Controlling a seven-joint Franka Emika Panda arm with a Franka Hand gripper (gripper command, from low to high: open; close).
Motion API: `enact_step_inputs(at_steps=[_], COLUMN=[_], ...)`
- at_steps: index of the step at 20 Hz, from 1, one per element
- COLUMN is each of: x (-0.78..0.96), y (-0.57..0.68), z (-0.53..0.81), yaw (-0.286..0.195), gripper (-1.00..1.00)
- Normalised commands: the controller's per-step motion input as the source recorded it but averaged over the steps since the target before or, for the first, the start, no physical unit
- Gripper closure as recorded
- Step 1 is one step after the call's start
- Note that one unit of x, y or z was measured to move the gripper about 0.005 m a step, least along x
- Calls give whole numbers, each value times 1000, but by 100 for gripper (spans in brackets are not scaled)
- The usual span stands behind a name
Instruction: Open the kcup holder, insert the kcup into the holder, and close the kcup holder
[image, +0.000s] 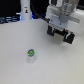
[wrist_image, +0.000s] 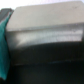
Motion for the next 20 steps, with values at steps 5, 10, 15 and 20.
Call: enact_step_inputs(at_steps=[5,10,15,20], x=[849,802,475,291], y=[-396,-430,-253,-157], z=[139,121,88,164], yaw=[-69,-72,-64,-90], gripper=[100,100,-100,-100])
